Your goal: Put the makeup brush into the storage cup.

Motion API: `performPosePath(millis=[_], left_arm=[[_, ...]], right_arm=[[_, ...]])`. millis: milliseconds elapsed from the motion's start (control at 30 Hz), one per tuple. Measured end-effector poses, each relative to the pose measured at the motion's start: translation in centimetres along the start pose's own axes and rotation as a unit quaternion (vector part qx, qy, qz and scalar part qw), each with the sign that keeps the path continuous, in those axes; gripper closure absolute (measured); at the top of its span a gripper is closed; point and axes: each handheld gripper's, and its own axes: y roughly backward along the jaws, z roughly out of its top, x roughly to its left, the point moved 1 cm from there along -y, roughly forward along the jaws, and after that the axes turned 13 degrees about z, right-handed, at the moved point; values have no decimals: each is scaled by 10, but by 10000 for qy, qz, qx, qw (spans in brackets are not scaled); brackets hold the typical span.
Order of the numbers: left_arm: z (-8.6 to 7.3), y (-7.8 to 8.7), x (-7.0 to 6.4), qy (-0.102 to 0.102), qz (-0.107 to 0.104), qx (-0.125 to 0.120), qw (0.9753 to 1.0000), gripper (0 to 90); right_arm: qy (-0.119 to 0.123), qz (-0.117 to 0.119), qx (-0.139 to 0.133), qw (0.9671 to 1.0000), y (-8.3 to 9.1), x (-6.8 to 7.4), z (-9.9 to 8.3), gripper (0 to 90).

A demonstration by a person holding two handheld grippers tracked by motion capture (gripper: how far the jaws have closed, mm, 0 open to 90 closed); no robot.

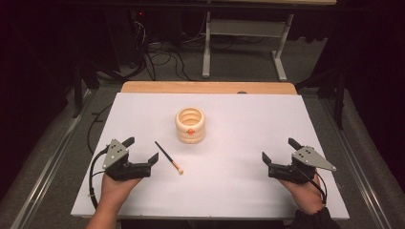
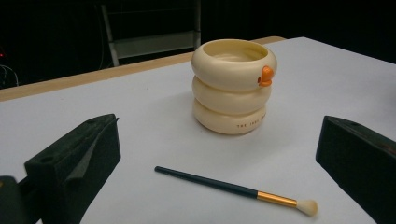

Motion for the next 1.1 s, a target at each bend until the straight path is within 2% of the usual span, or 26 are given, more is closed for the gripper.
performPosePath(millis=[400,733,1000,1100], left_arm=[[0,0,0,-2,1,15,10000,5],[-2,-4,-1,-102,54,169,9998,5],[-6,-8,3,-95,227,532,9983,6],[-7,-11,4,-65,228,648,9976,6]], right_arm=[[-17,-7,-6,10000,1,-1,0,8],[-10,7,33,10000,-1,0,-1,8],[4,11,48,10000,-1,0,-1,8],[1,30,33,10000,-2,0,-2,8]])
